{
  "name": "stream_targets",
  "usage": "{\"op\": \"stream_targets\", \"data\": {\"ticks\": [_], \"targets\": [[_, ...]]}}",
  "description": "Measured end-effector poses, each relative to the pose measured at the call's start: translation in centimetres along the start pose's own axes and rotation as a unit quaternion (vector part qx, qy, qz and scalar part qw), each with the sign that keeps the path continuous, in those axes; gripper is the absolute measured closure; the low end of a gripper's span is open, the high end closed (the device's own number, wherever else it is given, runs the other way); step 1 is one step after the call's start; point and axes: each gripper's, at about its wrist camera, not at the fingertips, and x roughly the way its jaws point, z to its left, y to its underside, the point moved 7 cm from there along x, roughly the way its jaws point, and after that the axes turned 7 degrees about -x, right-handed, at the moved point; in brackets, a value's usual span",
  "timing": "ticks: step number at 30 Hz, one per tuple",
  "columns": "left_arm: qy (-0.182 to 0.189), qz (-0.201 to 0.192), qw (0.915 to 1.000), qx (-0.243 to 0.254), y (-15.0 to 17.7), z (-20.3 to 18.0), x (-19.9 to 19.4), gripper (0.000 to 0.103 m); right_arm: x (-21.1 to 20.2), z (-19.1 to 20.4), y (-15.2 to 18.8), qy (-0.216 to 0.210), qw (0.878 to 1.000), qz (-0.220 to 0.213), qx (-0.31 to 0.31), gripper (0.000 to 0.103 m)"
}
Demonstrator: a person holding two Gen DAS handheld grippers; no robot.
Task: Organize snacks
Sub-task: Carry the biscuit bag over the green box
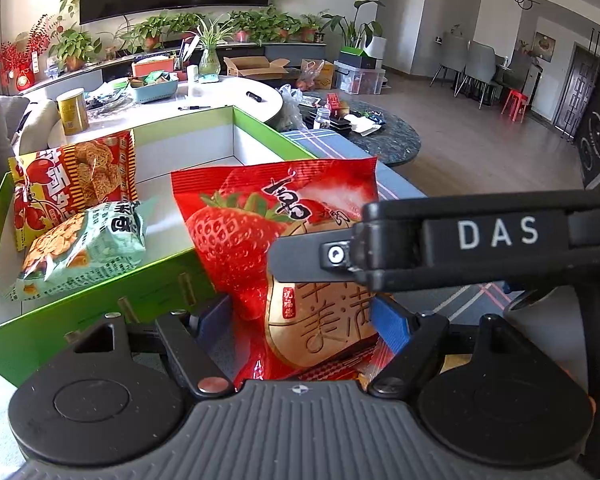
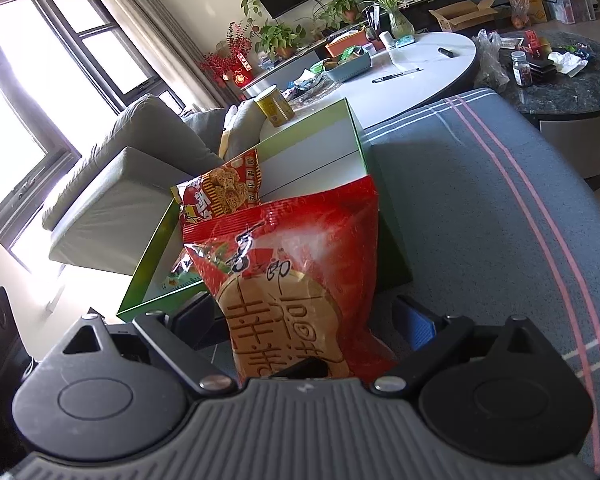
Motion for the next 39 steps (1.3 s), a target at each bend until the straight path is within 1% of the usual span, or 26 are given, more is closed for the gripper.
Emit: {"op": "stream_targets", "data": {"ticks": [4, 10, 16, 17, 18, 22, 25, 29, 32, 34, 38, 39], "targets": [[0.001, 0.004, 1.0000, -0.006, -0.1, 0.2, 0.2, 0.026, 0.3, -0.1, -0.1, -0.006, 1.000, 0.002, 0.008, 0.035], [0.004, 0.006, 0.9999, -0.016, -0.1, 0.5, 0.5, 0.026, 0.6, 0.4, -0.1, -0.022, 1.000, 0.007, 0.005, 0.035], [0.004, 0.000, 0.9999, -0.016, 0.0, 0.2, 0.5, 0.026, 0.6, 0.9, 0.0, -0.001, 1.000, 0.013, -0.023, 0.036], [0.007, -0.002, 0.9999, -0.013, 0.1, 0.0, 0.4, 0.028, 0.5, 0.9, 0.0, -0.001, 1.000, 0.013, -0.023, 0.041], [0.009, -0.004, 0.9999, -0.010, 0.1, -0.3, 0.3, 0.030, 0.4, 1.0, 0.0, -0.004, 1.000, 0.013, -0.021, 0.048], [0.010, -0.014, 0.9997, 0.014, 0.1, -1.3, -0.6, 0.037, 0.0, 1.2, 0.0, 0.002, 1.000, 0.011, -0.025, 0.055], [0.009, -0.027, 0.9992, 0.029, -0.1, -1.7, -1.1, 0.038, -0.5, 1.3, -0.1, 0.008, 1.000, 0.007, -0.029, 0.057], [0.016, -0.034, 0.9989, 0.029, -0.3, -2.0, -1.7, 0.038, -1.2, 1.7, -0.1, 0.013, 0.999, -0.001, -0.039, 0.057], [0.020, -0.032, 0.9989, 0.026, -0.3, -1.9, -2.0, 0.038, -1.2, 1.7, -0.1, 0.012, 0.999, 0.003, -0.037, 0.057], [0.008, -0.028, 0.9993, 0.022, -0.1, -1.5, -2.3, 0.037, -0.8, 1.3, 0.2, 0.015, 0.999, 0.012, -0.031, 0.057], [-0.016, -0.010, 0.9998, 0.007, 0.6, 0.4, -2.1, 0.035, -0.8, 0.8, 0.1, 0.008, 1.000, 0.008, -0.017, 0.057], [-0.023, -0.007, 0.9997, -0.003, 0.7, 1.0, -1.8, 0.035, -0.9, 0.8, 0.1, 0.008, 1.000, 0.007, -0.015, 0.054]]}}
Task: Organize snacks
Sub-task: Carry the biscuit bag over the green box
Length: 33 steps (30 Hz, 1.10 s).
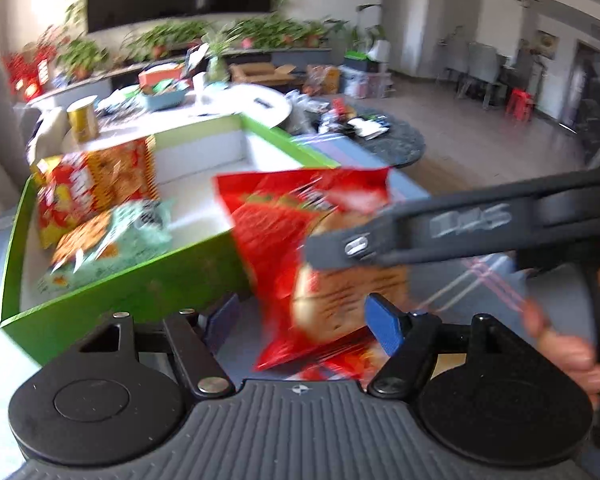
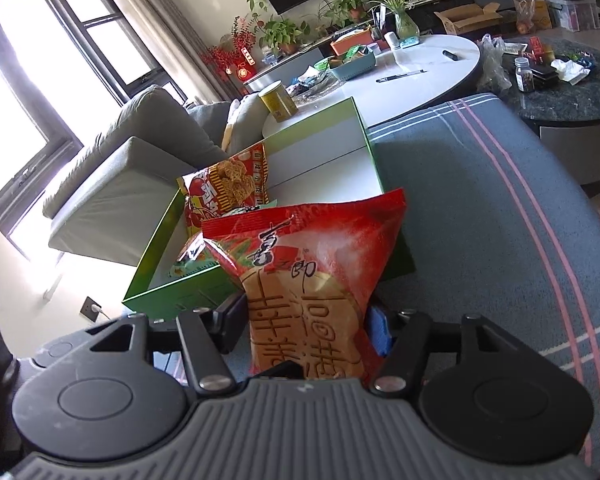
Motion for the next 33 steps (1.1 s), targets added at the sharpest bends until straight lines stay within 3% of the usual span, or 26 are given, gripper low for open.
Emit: {"op": "stream_targets", "data": {"ticks": [4, 10, 16, 20, 33], "targets": [[0.011, 0.003, 0.9994, -0.033, -0.4, 1.0, 0.9, 0.031, -0.1, 0.1, -0.4, 0.010, 1.000, -0.006, -0.001, 0.040], [0.027, -0.015, 0.9993, -0.023, -1.3, 0.5, 1.3, 0.030, 0.3, -0.8, -0.8, 0.013, 1.000, -0.006, 0.014, 0.038], [0.047, -0.024, 0.9977, -0.042, -2.5, -0.1, 2.2, 0.029, 1.4, -0.5, -1.0, -0.022, 0.999, 0.006, 0.029, 0.040], [0.042, -0.039, 0.9980, -0.025, -2.4, -1.2, 1.2, 0.032, 0.7, 0.3, -0.9, -0.003, 1.000, 0.001, 0.008, 0.047], [0.039, -0.126, 0.9913, 0.009, -6.0, -3.0, -5.5, 0.031, -5.1, 4.0, -4.0, -0.024, 0.997, -0.070, -0.038, 0.048]]}}
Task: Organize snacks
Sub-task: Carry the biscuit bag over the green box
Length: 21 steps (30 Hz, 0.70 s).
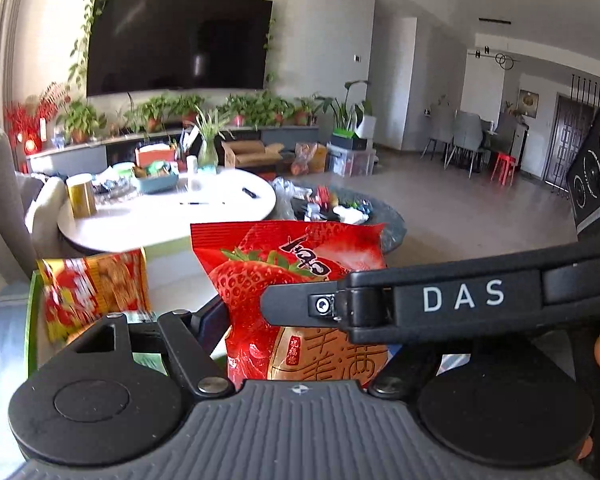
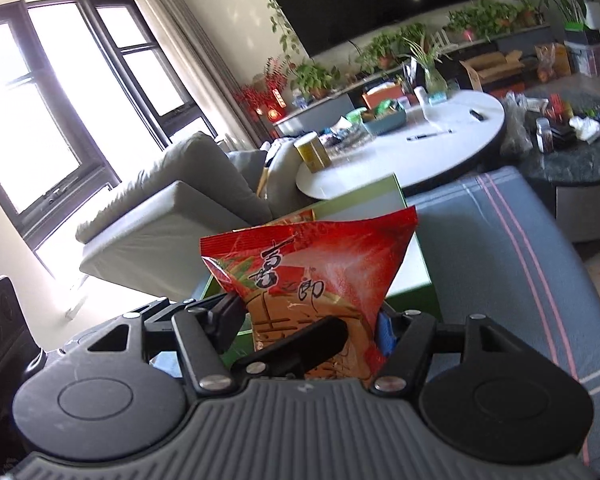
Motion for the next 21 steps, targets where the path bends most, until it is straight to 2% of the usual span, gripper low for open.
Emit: {"op": "stream_targets", "data": {"ticks": [10, 21], "targets": [[-0.024, -0.009, 0.9997, -0.002, -2.4, 1.8, 0.6, 0.031, 2.2, 0.7, -2.6, -0.023, 1.000, -0.001, -0.017, 0.048], [-0.039, 0.002, 0.9992, -0.003, -5.2, 5.3, 5.3, 0.031, 6.8, -1.1, -5.6, -0.038, 0.999, 0.012, -0.011, 0.047]]}}
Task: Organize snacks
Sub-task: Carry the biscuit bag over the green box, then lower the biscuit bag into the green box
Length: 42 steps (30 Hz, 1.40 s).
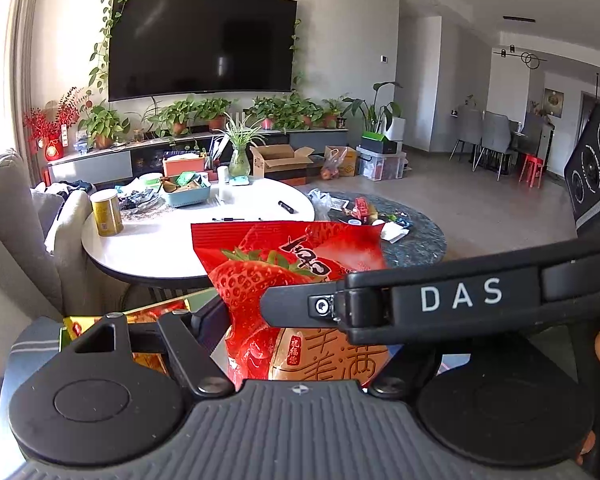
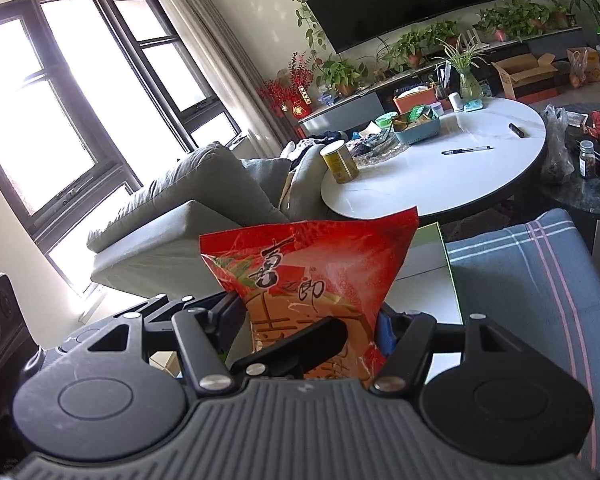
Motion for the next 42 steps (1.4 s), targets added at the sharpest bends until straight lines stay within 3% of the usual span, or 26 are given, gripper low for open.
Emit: {"op": "stream_targets", "data": {"ticks": [13, 23, 31, 35, 42], "targets": [[0.001, 0.040, 0.9990, -0.022, 0.1, 4.1, 8.4, 0.032, 6.8, -4.1, -0.9, 0.016, 0.999, 0.044, 0.004, 0.048], [-0.012, 0.051, 0.9986, -0.006, 1.0, 5.5, 11.1, 0.032, 8.9, -5.1, -0.2, 0.035, 0.998, 0.046, -0.008, 0.047], [-0.020, 0.049, 0.9985, -0.014, 1.1, 5.9, 10.2, 0.031, 7.3, -6.3, -0.7, 0.055, 0.998, 0.009, 0.037, 0.044], [-0.024, 0.035, 0.9990, -0.009, 0.5, 5.8, 9.0, 0.031, 5.0, -5.8, -1.9, 0.048, 0.998, -0.033, 0.030, 0.043], [-0.029, 0.019, 0.9992, -0.021, 0.1, 5.6, 4.9, 0.031, 1.1, -3.2, -1.1, 0.045, 0.998, -0.031, -0.013, 0.043]]}}
